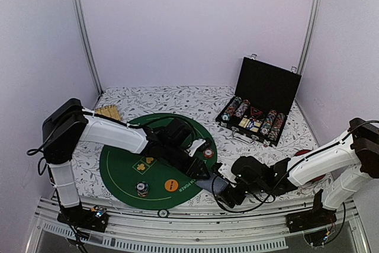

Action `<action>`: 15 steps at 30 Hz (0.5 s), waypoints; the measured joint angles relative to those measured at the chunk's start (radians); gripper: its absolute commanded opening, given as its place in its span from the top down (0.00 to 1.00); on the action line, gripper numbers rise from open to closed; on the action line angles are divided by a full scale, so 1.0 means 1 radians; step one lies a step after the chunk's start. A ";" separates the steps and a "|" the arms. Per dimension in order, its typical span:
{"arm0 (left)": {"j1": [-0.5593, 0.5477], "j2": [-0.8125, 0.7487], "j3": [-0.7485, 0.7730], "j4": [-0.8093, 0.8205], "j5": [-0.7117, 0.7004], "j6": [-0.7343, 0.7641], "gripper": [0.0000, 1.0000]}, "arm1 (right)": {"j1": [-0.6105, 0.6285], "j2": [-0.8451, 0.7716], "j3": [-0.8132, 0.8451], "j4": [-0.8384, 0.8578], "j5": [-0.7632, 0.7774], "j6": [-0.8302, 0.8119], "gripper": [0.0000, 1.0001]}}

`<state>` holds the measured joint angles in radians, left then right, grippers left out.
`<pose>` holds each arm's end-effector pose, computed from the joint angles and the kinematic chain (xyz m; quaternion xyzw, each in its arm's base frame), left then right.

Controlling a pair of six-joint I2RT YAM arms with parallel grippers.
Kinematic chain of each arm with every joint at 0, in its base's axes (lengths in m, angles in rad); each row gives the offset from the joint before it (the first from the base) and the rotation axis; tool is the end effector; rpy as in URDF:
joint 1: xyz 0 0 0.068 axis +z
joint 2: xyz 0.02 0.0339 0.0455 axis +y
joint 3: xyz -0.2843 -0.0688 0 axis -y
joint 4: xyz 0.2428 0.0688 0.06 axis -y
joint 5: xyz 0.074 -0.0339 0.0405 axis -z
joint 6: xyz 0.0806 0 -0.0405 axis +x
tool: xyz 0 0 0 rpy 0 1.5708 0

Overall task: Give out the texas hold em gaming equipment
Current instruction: Pick up the poker card from the face-down deck piles.

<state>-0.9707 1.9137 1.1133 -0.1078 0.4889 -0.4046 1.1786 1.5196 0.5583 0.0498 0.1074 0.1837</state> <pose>0.2043 -0.3655 0.1344 0.3318 0.8590 -0.3772 0.0986 0.1181 0.2629 0.1109 -0.4356 0.8386 0.1641 0.2831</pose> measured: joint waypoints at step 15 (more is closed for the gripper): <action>0.000 0.020 0.000 -0.013 -0.025 -0.003 0.50 | 0.000 0.000 0.000 0.000 0.000 0.000 0.19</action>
<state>-0.9710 1.9339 1.1133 -0.1204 0.4641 -0.4072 1.1782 1.5196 0.5583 0.0494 0.1074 0.1833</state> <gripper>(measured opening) 0.519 0.814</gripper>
